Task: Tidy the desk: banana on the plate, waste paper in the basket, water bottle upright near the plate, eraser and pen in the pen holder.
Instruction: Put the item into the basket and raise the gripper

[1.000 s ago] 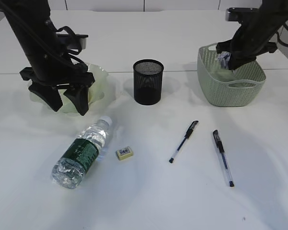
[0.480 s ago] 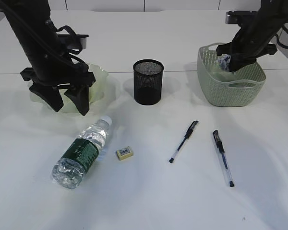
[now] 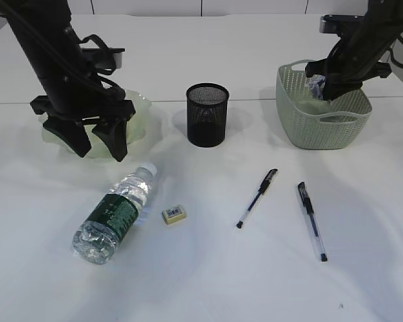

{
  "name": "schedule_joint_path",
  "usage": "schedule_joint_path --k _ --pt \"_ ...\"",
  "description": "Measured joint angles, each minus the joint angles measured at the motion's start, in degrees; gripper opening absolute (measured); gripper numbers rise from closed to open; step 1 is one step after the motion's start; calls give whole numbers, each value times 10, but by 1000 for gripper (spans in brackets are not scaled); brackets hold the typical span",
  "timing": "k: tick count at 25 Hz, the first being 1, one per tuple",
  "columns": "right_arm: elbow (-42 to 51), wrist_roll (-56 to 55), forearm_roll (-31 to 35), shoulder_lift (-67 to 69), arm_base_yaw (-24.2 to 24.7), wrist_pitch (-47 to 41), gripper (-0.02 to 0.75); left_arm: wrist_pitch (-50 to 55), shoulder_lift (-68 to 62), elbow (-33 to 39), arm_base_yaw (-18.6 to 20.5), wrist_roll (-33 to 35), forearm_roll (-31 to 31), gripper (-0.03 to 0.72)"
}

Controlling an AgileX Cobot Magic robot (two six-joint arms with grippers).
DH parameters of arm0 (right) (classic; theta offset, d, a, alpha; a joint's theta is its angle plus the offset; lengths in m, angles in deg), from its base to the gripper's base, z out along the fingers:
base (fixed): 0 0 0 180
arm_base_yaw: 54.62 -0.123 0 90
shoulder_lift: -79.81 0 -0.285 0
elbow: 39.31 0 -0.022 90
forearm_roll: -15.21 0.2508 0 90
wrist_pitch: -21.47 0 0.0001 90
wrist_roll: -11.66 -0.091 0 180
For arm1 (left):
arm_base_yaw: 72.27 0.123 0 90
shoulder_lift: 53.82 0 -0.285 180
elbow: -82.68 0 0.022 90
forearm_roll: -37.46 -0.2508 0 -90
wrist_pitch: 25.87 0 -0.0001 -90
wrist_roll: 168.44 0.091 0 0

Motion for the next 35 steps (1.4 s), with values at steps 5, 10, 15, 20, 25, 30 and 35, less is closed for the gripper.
schedule_joint_path --k 5,10,15,20,25,30,35 --pt "0 -1 1 0 0 0 202 0 0 0 0 0 0 507" --pt "0 -3 13 0 0 0 261 0 0 0 0 0 0 507" --pt "0 -4 14 -15 0 -4 264 0 0 0 0 0 0 507" --pt "-8 -4 16 -42 0 -36 263 0 0 0 0 1 -2 505" --pt "-32 -4 38 -60 0 -76 264 0 0 0 0 5 -32 499" --pt "-34 -4 62 -82 0 -90 264 1 5 0 0 5 -48 492" --pt "-34 -4 66 -102 0 -106 264 -10 36 0 0 5 -65 487"
